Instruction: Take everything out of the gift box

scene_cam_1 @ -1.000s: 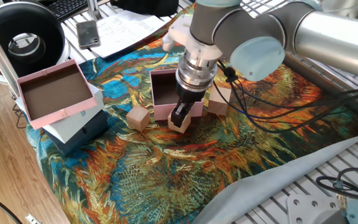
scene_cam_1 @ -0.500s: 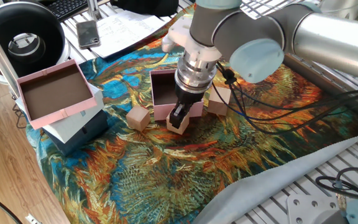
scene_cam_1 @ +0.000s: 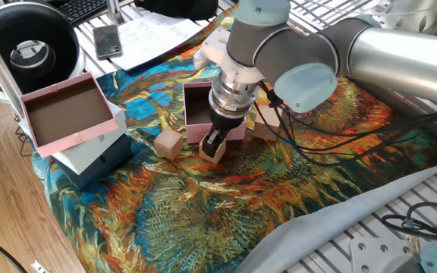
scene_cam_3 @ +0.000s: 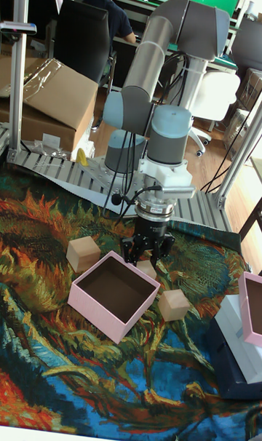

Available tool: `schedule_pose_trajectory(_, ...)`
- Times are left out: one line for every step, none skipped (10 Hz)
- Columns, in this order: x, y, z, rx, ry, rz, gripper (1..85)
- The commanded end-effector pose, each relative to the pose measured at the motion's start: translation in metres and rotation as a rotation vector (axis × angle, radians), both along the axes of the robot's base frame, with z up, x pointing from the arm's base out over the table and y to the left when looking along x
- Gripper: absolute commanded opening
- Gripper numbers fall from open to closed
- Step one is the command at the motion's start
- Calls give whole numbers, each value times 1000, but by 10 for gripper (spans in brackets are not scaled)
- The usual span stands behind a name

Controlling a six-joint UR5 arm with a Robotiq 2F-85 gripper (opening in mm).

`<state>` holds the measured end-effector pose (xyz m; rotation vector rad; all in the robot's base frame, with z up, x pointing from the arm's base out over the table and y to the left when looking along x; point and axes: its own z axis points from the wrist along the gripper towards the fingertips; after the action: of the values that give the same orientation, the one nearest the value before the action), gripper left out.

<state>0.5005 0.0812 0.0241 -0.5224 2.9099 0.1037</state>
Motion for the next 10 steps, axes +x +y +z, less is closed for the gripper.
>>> schedule_pose_trajectory(-2, -8, 10, -7, 1, 0, 600)
schedule_pose_trajectory(-9, -12, 26, 5, 11, 7, 683)
schedule_pose_trajectory(-10, -11, 38, 20, 10, 17, 780)
schedule_pose_trajectory(-10, -11, 47, 36, 13, 32, 840)
schedule_pose_trajectory(-12, -12, 55, 45, 23, 35, 850)
schedule_pose_trajectory(-13, -14, 60, 47, 24, 41, 850)
schedule_pose_trajectory(-14, -15, 61, 47, 23, 44, 850)
schedule_pose_trajectory(-13, -14, 60, 48, 23, 44, 850)
schedule_pose_trajectory(-14, -13, 61, 51, 25, 45, 850)
schedule_pose_trajectory(-14, -15, 63, 49, 24, 52, 850)
